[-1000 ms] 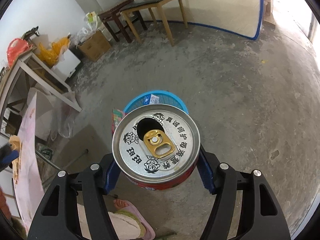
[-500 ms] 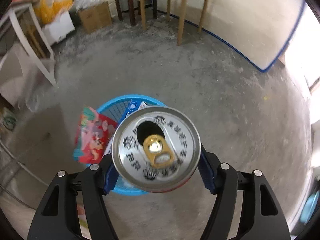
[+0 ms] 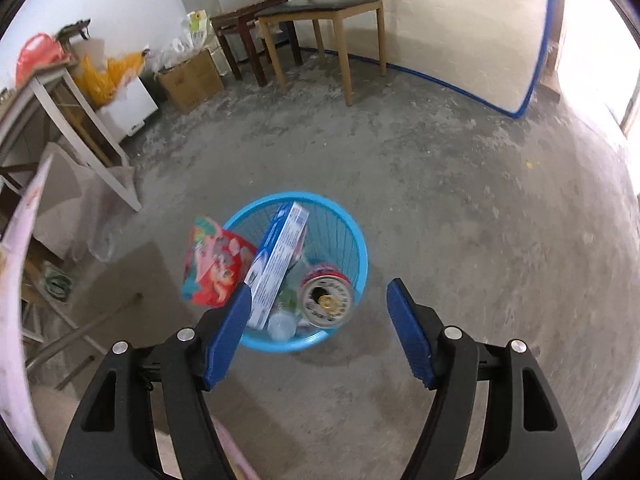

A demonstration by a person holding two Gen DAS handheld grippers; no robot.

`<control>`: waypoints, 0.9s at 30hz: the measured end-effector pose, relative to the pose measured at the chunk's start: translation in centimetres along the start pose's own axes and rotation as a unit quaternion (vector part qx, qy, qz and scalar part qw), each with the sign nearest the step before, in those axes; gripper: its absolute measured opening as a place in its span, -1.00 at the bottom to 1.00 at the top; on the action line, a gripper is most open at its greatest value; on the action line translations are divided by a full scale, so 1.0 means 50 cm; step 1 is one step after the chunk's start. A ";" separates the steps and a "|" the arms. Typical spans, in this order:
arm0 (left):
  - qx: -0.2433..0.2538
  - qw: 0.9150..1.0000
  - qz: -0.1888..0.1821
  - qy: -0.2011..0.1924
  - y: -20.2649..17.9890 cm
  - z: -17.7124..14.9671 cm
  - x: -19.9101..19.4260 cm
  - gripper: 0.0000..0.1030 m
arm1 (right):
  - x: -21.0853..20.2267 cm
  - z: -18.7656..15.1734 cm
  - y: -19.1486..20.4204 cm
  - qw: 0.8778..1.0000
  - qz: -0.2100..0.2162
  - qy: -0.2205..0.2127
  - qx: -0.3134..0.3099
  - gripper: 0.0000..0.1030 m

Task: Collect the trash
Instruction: 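Move the right tool back to the table and grasp the tan cloth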

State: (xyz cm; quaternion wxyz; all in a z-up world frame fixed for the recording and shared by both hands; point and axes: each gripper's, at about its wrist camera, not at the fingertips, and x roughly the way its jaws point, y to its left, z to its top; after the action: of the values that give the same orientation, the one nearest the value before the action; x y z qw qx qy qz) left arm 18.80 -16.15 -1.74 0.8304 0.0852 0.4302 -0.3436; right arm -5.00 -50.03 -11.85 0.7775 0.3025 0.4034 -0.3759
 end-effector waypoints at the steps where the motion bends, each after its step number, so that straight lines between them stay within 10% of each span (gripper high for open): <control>1: 0.004 1.000 0.004 -0.001 0.007 -0.004 -0.003 0.61 | -0.021 -0.009 0.005 1.000 0.010 -0.001 0.001 0.33; 13: -0.071 0.995 0.057 -0.027 0.131 -0.047 -0.068 0.61 | -0.204 0.042 0.314 0.968 0.188 -0.064 -0.153 0.43; 19: -0.112 0.990 0.076 -0.041 0.201 -0.078 -0.104 0.62 | -0.189 0.035 0.509 0.934 0.298 0.004 -0.198 0.43; 27: -0.157 0.979 0.114 -0.061 0.292 -0.102 -0.145 0.62 | -0.102 0.059 0.783 0.910 0.330 0.125 -0.218 0.49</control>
State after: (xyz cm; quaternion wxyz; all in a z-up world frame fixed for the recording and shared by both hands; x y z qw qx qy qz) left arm 22.00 0.61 -1.49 0.8917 -0.0192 0.4150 -0.1794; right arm 26.62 -29.66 0.47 0.8470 0.2861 0.4461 0.0407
